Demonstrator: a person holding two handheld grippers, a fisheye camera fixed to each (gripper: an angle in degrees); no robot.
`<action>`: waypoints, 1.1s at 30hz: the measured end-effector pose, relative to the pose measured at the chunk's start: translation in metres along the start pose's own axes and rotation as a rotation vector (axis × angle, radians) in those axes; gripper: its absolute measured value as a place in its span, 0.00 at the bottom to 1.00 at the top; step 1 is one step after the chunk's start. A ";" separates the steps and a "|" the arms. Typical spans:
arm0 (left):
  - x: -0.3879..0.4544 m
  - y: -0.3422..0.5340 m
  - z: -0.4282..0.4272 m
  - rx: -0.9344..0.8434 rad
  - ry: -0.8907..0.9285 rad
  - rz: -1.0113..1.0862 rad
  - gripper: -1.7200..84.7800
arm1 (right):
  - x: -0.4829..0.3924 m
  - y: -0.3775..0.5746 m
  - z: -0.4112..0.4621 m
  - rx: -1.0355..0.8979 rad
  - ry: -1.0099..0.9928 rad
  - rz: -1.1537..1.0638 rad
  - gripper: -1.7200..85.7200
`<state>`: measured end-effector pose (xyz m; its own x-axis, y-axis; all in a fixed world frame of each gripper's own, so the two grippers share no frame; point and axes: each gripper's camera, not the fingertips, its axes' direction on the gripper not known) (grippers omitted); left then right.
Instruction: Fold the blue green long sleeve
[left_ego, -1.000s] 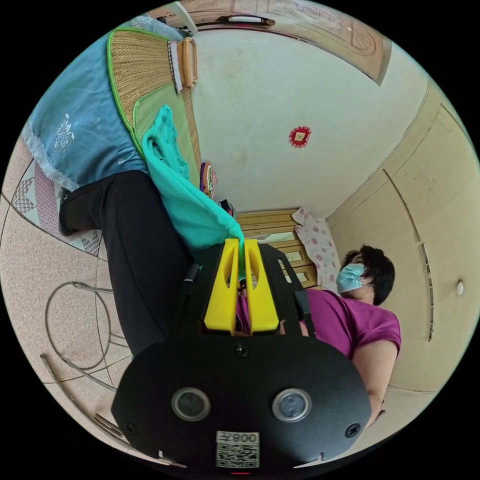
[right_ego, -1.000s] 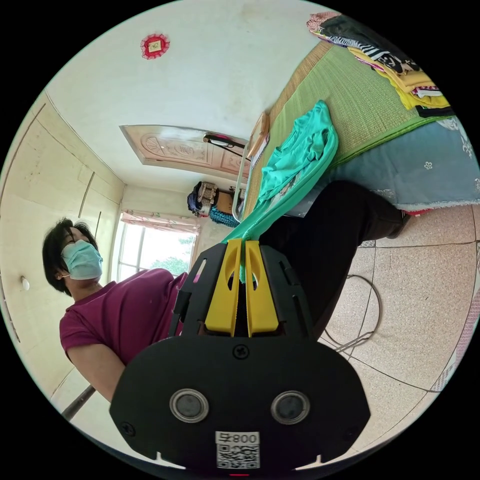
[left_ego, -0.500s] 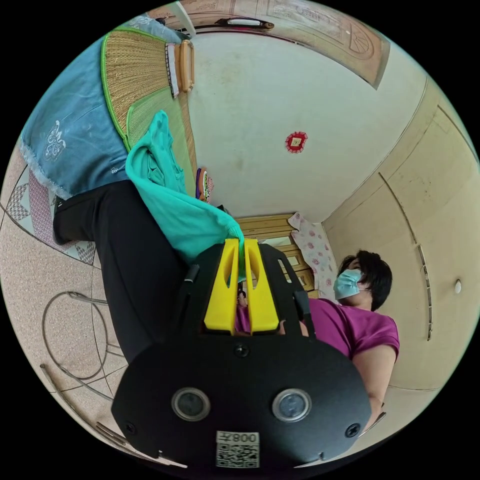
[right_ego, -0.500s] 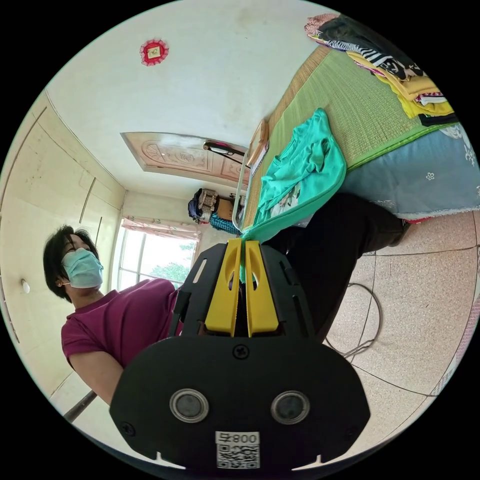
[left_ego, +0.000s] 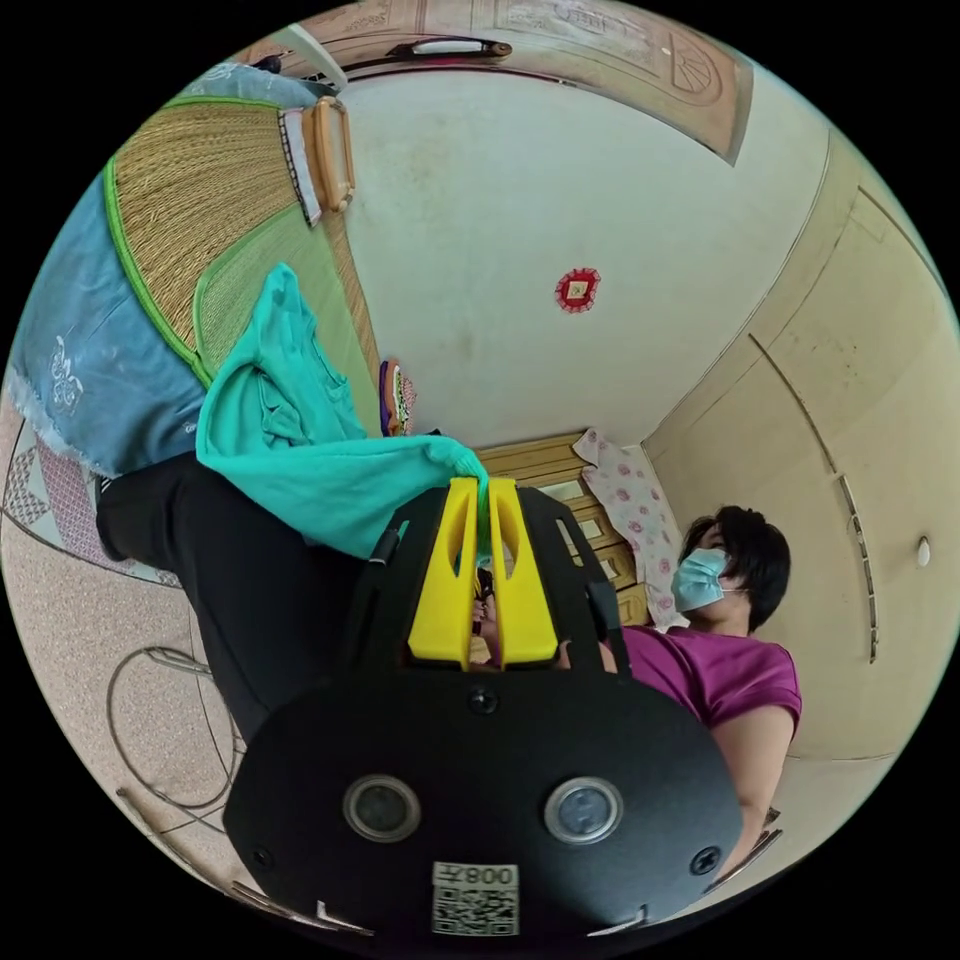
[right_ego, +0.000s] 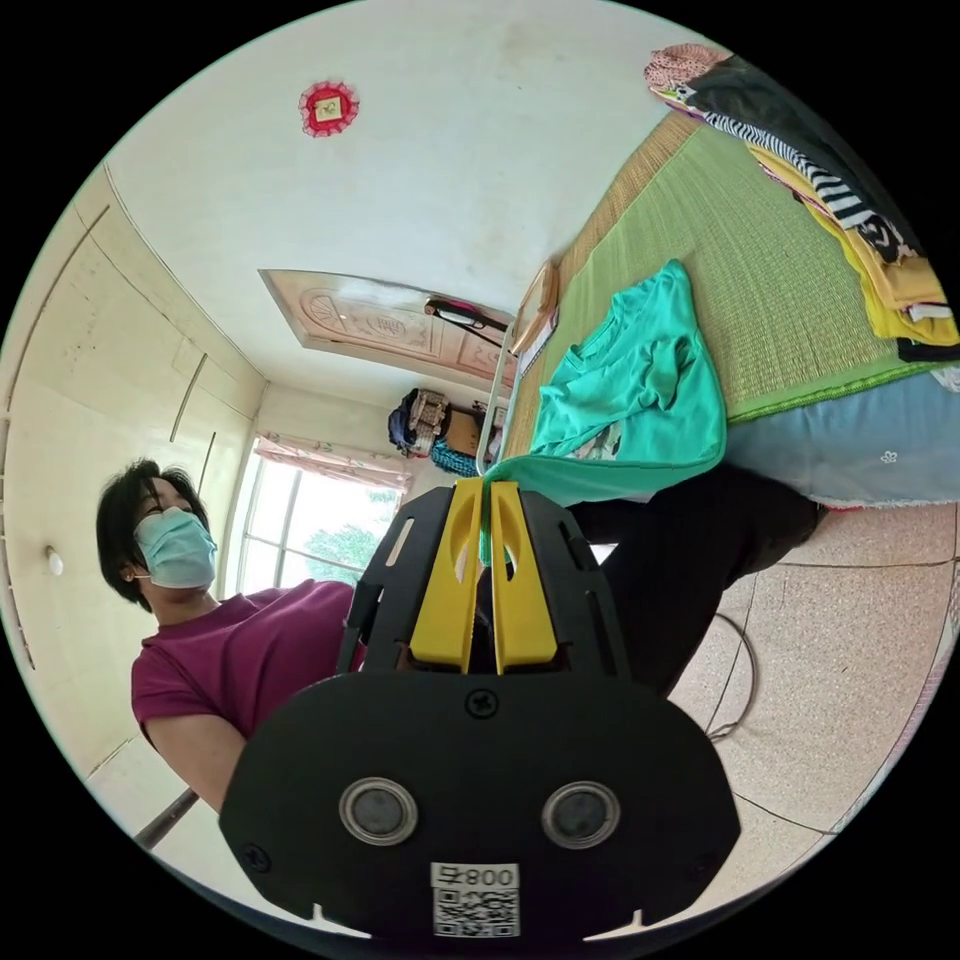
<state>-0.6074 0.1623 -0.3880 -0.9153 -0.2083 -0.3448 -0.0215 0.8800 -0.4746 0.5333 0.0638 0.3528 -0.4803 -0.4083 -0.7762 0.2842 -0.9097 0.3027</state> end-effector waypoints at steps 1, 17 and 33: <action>-0.004 -0.012 0.004 0.003 -0.001 0.009 0.04 | 0.001 -0.009 0.001 -0.002 0.007 -0.004 0.03; -0.090 -0.174 0.068 0.040 -0.038 0.030 0.04 | 0.036 -0.147 0.020 0.034 0.002 0.008 0.03; -0.223 -0.337 0.130 0.083 -0.119 -0.024 0.04 | 0.098 -0.287 0.056 0.023 0.032 0.066 0.03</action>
<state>-0.3436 -0.1435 -0.2562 -0.8605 -0.2828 -0.4238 -0.0052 0.8366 -0.5478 0.3576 0.2807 0.2208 -0.4338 -0.4656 -0.7714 0.2949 -0.8823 0.3668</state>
